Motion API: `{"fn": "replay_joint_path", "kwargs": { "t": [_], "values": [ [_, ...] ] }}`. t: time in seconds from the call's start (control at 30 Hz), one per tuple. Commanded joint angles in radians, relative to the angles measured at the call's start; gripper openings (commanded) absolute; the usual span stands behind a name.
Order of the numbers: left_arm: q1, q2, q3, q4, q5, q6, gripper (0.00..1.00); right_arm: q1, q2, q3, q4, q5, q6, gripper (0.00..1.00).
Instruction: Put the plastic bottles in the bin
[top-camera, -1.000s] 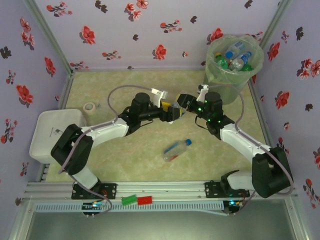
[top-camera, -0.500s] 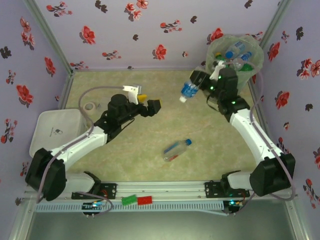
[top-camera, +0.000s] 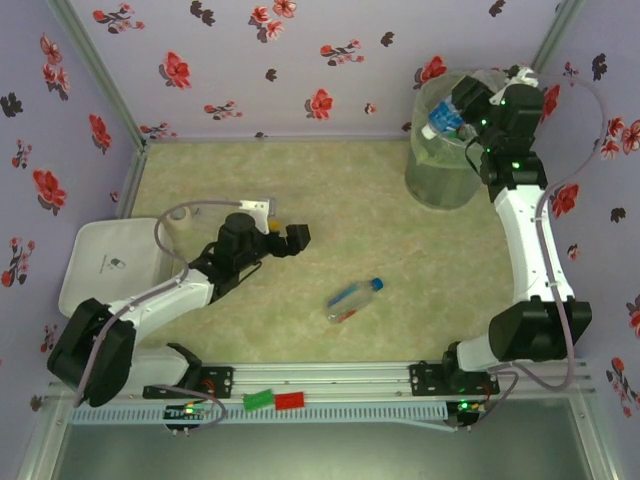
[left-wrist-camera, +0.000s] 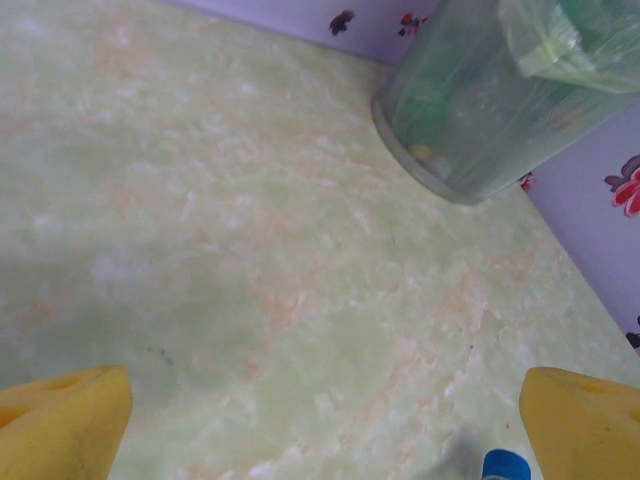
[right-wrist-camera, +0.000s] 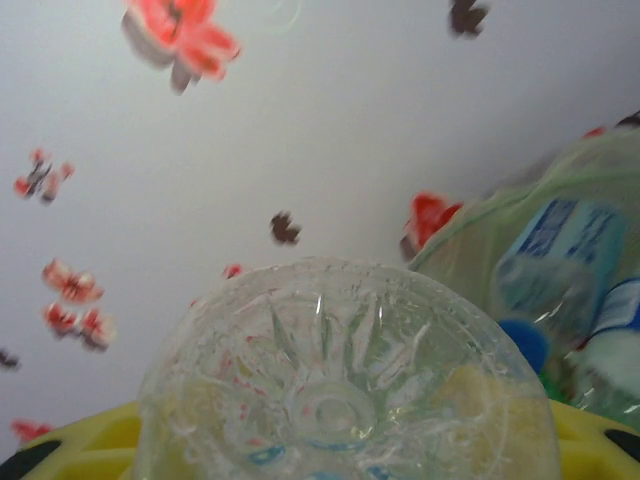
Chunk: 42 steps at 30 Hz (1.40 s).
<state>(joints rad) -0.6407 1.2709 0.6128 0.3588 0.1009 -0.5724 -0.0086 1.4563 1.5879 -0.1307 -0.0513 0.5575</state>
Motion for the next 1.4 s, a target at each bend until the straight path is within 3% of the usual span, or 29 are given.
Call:
{"fn": "replay_joint_path", "kwargs": {
  "t": [0.0, 0.13, 0.43, 0.83, 0.97, 1.03, 1.07, 1.1, 1.37],
  "values": [
    [-0.014, 0.011, -0.012, 0.062, 0.023, -0.031, 1.0, -0.027, 0.031, 0.034, 0.052, 0.103, 0.021, 0.45],
    [-0.017, 0.023, -0.005, 0.049, 0.038, -0.018, 1.0, -0.035, 0.104, 0.063, 0.145, 0.092, 0.06, 0.43],
    [-0.024, 0.006, -0.009, 0.043, 0.042, -0.024, 1.0, -0.025, 0.334, 0.226, 0.166, 0.069, 0.053, 0.43],
    [-0.033, 0.04, 0.013, 0.025, 0.044, -0.018, 1.0, 0.05, 0.372, 0.246, 0.017, 0.203, -0.239, 0.48],
    [-0.043, 0.065, 0.037, 0.021, 0.048, -0.013, 1.0, 0.052, 0.375, 0.243, 0.002, 0.198, -0.239, 0.63],
    [-0.05, 0.074, 0.045, 0.018, 0.049, -0.014, 1.0, 0.052, 0.373, 0.246, 0.001, 0.209, -0.237, 0.77],
    [-0.051, 0.076, 0.048, 0.016, 0.049, -0.014, 1.0, 0.052, 0.371, 0.249, 0.002, 0.215, -0.238, 0.91],
    [-0.054, 0.077, 0.05, 0.012, 0.051, -0.012, 1.0, 0.052, 0.364, 0.251, 0.002, 0.218, -0.24, 0.99],
    [-0.068, 0.085, 0.074, -0.03, 0.054, 0.022, 1.0, 0.052, 0.257, 0.262, -0.017, 0.216, -0.274, 1.0]
  ]
}}
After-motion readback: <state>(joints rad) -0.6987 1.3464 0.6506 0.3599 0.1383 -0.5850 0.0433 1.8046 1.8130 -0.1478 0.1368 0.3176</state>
